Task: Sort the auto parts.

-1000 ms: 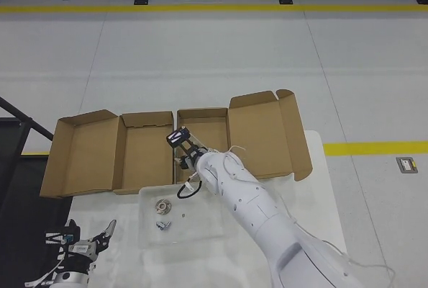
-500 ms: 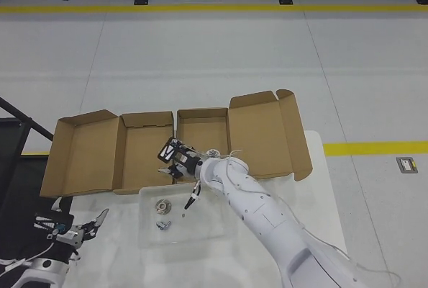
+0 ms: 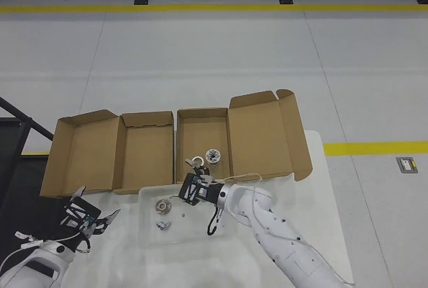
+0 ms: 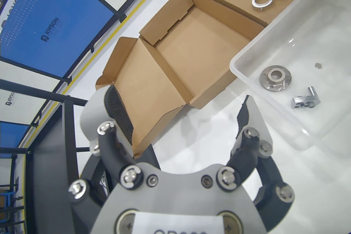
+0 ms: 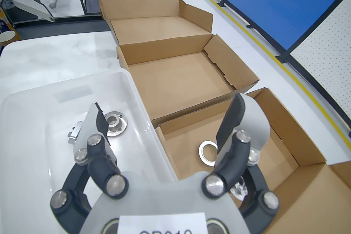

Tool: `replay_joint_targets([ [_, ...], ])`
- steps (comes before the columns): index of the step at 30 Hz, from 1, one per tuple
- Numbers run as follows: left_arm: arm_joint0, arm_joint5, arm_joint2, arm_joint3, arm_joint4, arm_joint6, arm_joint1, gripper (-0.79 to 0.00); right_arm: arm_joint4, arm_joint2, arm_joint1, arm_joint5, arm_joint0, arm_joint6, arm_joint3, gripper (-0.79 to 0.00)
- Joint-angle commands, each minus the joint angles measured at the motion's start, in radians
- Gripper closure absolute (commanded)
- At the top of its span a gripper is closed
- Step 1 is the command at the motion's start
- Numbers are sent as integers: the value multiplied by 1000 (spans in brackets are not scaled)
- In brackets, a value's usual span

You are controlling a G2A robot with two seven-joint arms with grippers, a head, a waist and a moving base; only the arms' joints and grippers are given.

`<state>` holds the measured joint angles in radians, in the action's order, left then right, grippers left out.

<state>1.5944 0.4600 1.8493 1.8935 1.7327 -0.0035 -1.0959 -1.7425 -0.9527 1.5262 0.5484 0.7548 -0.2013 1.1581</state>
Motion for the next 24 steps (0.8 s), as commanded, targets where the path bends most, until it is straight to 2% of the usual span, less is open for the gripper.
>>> replay_joint_targets([
  [1,-9,-6,-16,-3,13,-3,0,-785,-9,-97,-38,54,145,29,218,-785],
  [2,-13,-11,-23,-6,14,-10,0,-785,0,-128,-47,61,183,45,259,-785],
  [14,-15,-12,-27,-6,13,-16,0,-785,0,-128,-47,61,183,45,259,-785],
  [16,-15,-20,-43,1,41,-14,0,-785,10,-111,-50,104,206,-27,295,-785],
  [20,-30,-11,-115,16,104,-51,-1,-785,-62,-121,-70,156,232,-122,350,-785],
  [22,-55,31,-132,35,102,-86,1,-785,-87,-130,-81,190,248,-195,380,-785],
  [24,-87,119,-145,53,82,-141,4,-785,-103,-144,-94,215,273,-275,410,-785],
])
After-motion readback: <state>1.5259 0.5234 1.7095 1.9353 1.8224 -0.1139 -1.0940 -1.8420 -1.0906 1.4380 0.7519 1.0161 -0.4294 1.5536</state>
